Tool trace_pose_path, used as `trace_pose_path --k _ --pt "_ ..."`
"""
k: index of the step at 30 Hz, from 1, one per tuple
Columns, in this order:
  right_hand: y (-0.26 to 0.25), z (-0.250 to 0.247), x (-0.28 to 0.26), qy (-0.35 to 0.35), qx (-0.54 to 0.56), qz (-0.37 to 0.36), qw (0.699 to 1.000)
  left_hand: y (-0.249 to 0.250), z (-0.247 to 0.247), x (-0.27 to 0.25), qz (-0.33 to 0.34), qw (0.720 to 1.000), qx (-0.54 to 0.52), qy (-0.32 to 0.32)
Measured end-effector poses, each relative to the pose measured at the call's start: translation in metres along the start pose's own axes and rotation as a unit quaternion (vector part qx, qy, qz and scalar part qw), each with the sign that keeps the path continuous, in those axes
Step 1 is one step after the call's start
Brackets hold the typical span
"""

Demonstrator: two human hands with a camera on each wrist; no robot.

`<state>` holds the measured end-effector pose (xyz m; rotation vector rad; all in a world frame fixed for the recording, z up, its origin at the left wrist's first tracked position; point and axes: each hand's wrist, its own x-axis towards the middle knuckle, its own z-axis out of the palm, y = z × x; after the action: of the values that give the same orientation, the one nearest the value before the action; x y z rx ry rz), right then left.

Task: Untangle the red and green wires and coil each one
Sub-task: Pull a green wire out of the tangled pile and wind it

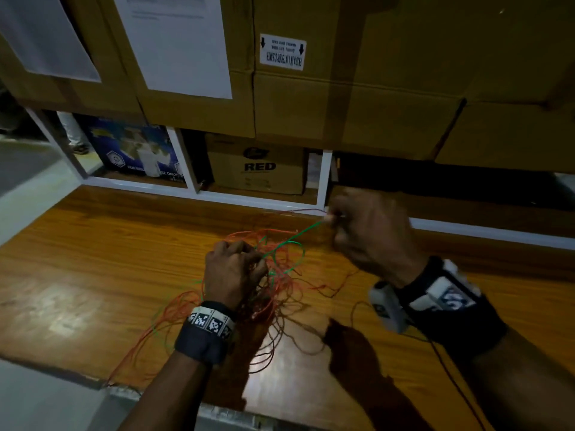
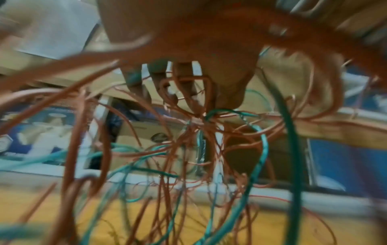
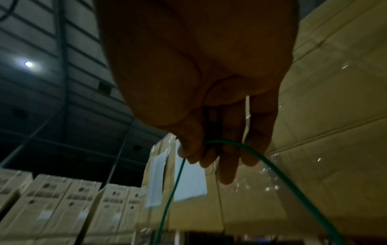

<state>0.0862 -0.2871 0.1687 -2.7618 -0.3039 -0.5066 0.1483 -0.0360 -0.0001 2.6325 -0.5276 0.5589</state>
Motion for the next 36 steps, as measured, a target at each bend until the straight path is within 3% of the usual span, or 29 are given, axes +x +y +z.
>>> trace_pose_path --k 4,7,8,10,12,16,19,22,26,32,36 --pt "0.026 -0.045 -0.004 0.071 0.043 0.031 0.996 -0.025 0.003 0.002 -0.022 0.999 0.027 -0.021" --pt "0.055 -0.048 -0.009 0.110 0.022 0.082 0.990 -0.024 0.003 0.011 -0.033 0.998 0.033 -0.049" --pt "0.065 -0.044 -0.011 0.095 0.000 0.114 0.989 -0.021 0.003 0.013 -0.022 0.997 0.039 -0.061" --pt "0.079 -0.028 -0.019 -0.004 -0.090 0.185 0.979 -0.016 0.003 0.013 0.022 0.996 0.045 -0.074" --pt "0.078 -0.011 -0.030 -0.089 -0.151 0.210 0.962 -0.009 0.005 0.010 0.063 0.993 0.038 -0.097" --pt "0.029 0.028 -0.041 -0.067 -0.096 0.035 0.993 0.009 0.013 0.006 0.113 0.988 -0.002 -0.101" --pt "-0.013 0.072 -0.035 -0.158 -0.061 -0.038 0.985 0.017 0.017 0.006 0.134 0.986 -0.015 -0.101" --pt "-0.025 0.111 -0.027 -0.208 -0.081 -0.050 0.973 0.020 0.019 0.001 0.147 0.983 -0.053 -0.097" --pt "-0.022 0.123 -0.021 -0.215 -0.131 -0.033 0.967 0.012 0.023 -0.008 0.123 0.986 -0.073 -0.085" --pt "-0.018 0.073 -0.019 -0.140 -0.010 -0.041 0.989 0.019 0.023 -0.010 0.099 0.991 -0.066 0.059" --pt "-0.007 0.020 -0.009 -0.059 0.074 -0.013 0.995 -0.004 0.032 -0.004 0.077 0.992 -0.032 0.091"
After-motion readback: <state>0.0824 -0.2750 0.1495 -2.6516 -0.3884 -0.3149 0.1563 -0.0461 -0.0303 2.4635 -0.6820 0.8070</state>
